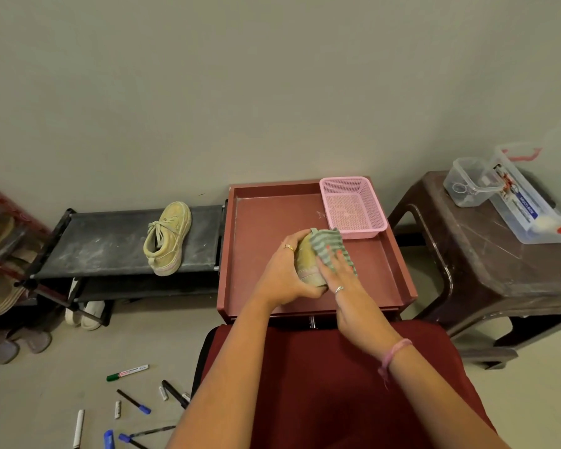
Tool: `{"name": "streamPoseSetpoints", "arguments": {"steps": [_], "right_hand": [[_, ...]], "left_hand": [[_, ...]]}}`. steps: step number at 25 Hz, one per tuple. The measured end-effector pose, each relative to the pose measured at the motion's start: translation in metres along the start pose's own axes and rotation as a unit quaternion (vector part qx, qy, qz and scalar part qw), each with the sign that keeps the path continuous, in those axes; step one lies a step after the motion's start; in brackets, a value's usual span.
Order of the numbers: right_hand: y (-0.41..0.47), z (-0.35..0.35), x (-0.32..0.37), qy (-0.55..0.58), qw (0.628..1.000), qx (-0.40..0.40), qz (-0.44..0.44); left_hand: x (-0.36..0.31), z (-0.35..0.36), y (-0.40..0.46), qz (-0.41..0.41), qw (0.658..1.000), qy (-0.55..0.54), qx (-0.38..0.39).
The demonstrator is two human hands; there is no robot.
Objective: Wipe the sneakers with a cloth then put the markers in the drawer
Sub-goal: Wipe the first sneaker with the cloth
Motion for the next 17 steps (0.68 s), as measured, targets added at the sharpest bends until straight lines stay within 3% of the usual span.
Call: {"name": "streamPoseSetpoints", "arguments": {"steps": [3, 5, 7, 10, 12, 14, 17], "right_hand": [[-0.015, 0.009, 0.015, -0.184, 0.974, -0.056, -0.121], [-0.017, 0.007, 0.011, -0.236, 0.955, -0.068, -0.168], [-0.008, 0.003, 0.001, -0.166, 0.976, -0.064, -0.129], [0.007, 0.001, -0.016, 0.066, 0.995, -0.064, 0.044], [0.008, 0.005, -0.006, 0.097, 0.992, -0.058, 0.052], [0.007, 0.012, 0.008, 0.014, 0.999, -0.034, -0.006], [0.001, 0.017, 0.024, -0.166, 0.979, -0.041, -0.115]], "left_hand": [[0.006, -0.005, 0.001, 0.023, 1.0, 0.014, 0.0], [0.007, -0.004, 0.0, 0.029, 0.999, 0.012, -0.003], [0.005, -0.004, -0.001, 0.009, 1.0, -0.012, -0.018], [0.007, -0.007, -0.001, -0.002, 1.0, -0.025, -0.015], [0.012, -0.009, -0.001, -0.004, 1.0, -0.019, -0.01], [0.016, -0.014, -0.002, -0.005, 1.0, -0.028, -0.012], [0.02, -0.018, -0.001, 0.015, 1.0, -0.022, -0.013]]}}
Point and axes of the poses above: each hand's wrist, its own y-axis towards the middle knuckle, its own z-axis out of the palm, x = y × z, the point moved 4 cm from there along y, towards the middle knuckle, and after that the axes turned 2 degrees about y, right-handed, at the moved point
